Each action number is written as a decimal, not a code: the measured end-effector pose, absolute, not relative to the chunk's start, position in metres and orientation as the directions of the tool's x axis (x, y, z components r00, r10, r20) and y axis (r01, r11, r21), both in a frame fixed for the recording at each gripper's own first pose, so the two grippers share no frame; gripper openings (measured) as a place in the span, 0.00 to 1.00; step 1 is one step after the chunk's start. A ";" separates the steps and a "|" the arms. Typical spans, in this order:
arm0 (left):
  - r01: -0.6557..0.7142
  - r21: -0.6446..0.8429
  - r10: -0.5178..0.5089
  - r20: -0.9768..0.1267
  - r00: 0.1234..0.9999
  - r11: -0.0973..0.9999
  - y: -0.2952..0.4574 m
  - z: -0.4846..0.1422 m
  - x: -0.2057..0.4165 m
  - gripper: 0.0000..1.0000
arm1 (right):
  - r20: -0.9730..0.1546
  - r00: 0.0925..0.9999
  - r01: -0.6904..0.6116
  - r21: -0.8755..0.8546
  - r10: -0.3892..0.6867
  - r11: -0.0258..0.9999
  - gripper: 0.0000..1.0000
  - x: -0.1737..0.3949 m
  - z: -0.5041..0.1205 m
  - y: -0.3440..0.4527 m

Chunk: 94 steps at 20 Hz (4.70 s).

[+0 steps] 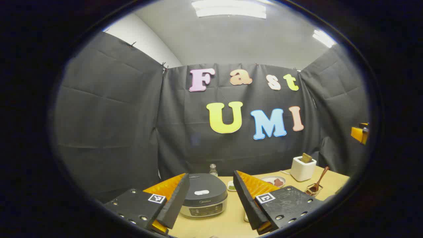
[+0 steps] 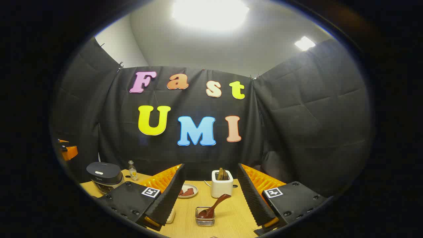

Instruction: Close the left gripper, press the button to open the rice cooker; take a wooden spoon from the chopstick holder with the right hand, scoop a spoonful of rice and pour it into the rice cooker, then put the wooden spoon back into the chopstick holder.

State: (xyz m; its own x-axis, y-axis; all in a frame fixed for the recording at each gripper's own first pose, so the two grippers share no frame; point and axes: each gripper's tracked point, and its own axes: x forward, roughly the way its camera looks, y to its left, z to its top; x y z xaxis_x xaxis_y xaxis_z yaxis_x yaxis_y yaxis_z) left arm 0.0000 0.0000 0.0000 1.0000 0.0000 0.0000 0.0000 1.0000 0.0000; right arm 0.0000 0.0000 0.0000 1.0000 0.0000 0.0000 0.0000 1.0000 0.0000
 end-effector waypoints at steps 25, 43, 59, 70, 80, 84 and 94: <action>-0.026 -0.018 0.026 -0.007 1.000 0.999 -0.029 0.001 0.008 0.83 | -0.023 0.998 -0.057 -0.023 0.056 0.998 0.99 0.018 -0.020 -0.016; -0.090 -0.007 0.090 0.029 0.995 0.996 -0.006 0.028 0.040 0.00 | -0.048 0.993 -0.110 -0.006 0.110 0.994 0.99 0.027 -0.042 -0.034; -0.002 -0.124 -0.028 -0.241 0.970 0.992 0.046 -0.110 0.176 0.00 | -0.115 0.991 0.063 -0.015 -0.064 0.998 0.96 0.049 -0.054 0.001; 0.011 -0.146 -0.067 -0.384 0.921 0.989 0.038 -0.190 0.194 0.01 | -0.159 0.982 0.097 -0.044 -0.103 0.994 0.99 0.059 -0.066 0.013; 0.008 -0.116 -0.061 -0.466 0.882 0.993 0.028 -0.217 0.184 0.02 | -0.186 0.980 0.055 -0.063 -0.066 0.996 0.99 0.066 -0.076 0.018; -0.014 -0.143 -0.060 -0.501 0.863 0.990 0.029 -0.215 0.184 0.02 | -0.185 0.982 0.040 -0.025 -0.044 0.999 0.98 0.068 -0.076 0.020; -0.007 -0.052 -0.009 -0.309 0.951 0.999 0.041 -0.136 0.206 0.05 | -0.164 0.986 0.037 0.008 -0.036 0.999 0.99 0.067 -0.071 0.007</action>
